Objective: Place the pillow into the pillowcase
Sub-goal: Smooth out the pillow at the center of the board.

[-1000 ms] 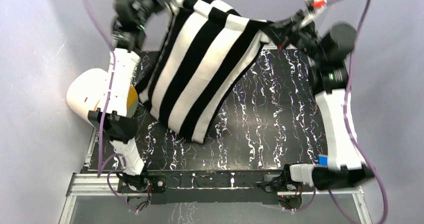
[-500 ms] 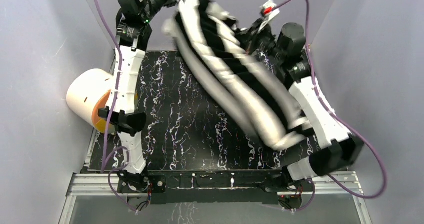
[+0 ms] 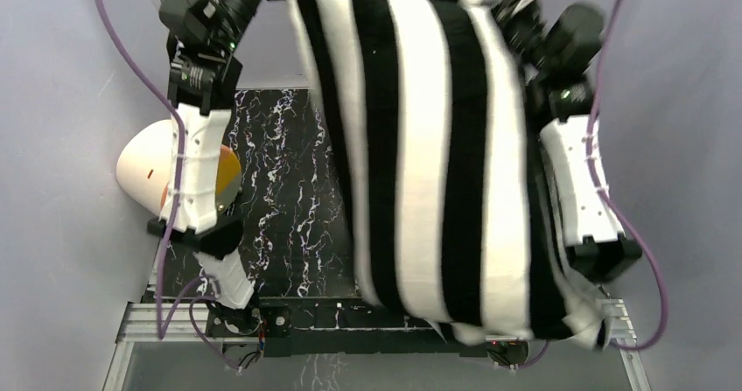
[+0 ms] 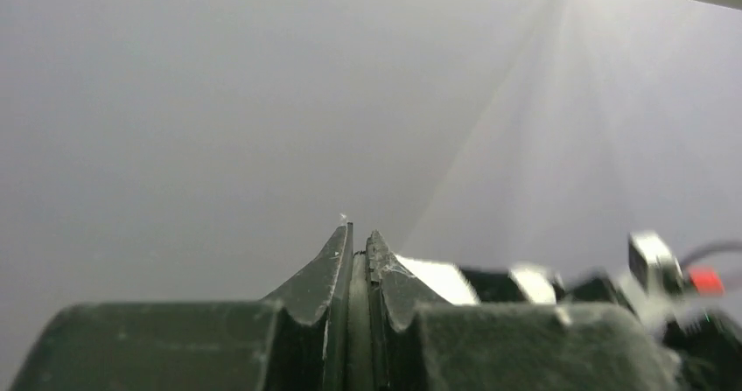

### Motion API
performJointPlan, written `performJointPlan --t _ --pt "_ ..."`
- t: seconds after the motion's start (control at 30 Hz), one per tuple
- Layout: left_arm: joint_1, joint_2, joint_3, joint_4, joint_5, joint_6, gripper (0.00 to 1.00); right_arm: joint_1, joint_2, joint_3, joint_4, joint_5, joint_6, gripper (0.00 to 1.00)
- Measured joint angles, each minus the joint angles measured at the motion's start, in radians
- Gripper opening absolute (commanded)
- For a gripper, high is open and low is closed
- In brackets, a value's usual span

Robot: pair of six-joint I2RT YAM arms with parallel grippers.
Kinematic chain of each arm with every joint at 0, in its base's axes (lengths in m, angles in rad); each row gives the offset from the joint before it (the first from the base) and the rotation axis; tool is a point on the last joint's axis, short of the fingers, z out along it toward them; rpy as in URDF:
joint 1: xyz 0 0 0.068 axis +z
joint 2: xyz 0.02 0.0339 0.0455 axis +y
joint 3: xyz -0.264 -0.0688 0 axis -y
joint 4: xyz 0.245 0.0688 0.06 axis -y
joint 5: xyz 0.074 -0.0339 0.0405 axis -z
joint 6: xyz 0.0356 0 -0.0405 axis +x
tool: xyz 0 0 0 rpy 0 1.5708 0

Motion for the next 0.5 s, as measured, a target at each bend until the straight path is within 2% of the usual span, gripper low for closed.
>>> performJointPlan --t 0.07,0.1,0.13,0.17,0.23,0.27,0.33,0.4,0.43,0.5 --pt "0.067 0.135 0.230 -0.069 0.040 -0.029 0.00 0.080 -0.171 -0.354 0.118 0.042 0.005 0.00" --pt "0.097 0.177 0.274 -0.093 0.054 -0.042 0.00 0.127 -0.219 -0.435 0.132 0.052 -0.003 0.00" --pt "0.112 0.186 0.247 -0.108 0.063 -0.054 0.00 0.182 -0.249 -0.471 0.113 0.066 -0.026 0.00" --pt "0.119 0.163 0.154 -0.100 0.065 -0.065 0.00 0.229 -0.254 -0.455 0.092 0.076 -0.055 0.00" --pt "0.092 0.053 -0.142 -0.034 0.061 -0.077 0.00 0.247 -0.208 -0.309 -0.026 0.067 -0.094 0.00" --pt "0.063 -0.024 -0.325 0.013 0.048 -0.083 0.00 0.217 -0.156 -0.203 -0.075 0.038 -0.088 0.00" --pt "-0.009 -0.116 -0.509 0.079 0.036 -0.095 0.00 0.114 -0.042 -0.011 -0.104 -0.007 -0.046 0.00" --pt "-0.066 -0.136 -0.514 0.128 0.027 -0.086 0.00 -0.021 0.055 0.119 -0.106 -0.059 0.007 0.00" --pt "-0.087 -0.137 -0.484 0.121 0.017 -0.064 0.00 -0.068 0.075 0.134 -0.102 -0.074 0.028 0.00" --pt "-0.100 -0.068 -0.297 0.004 -0.022 -0.002 0.00 -0.121 0.061 0.067 -0.056 -0.081 0.069 0.00"
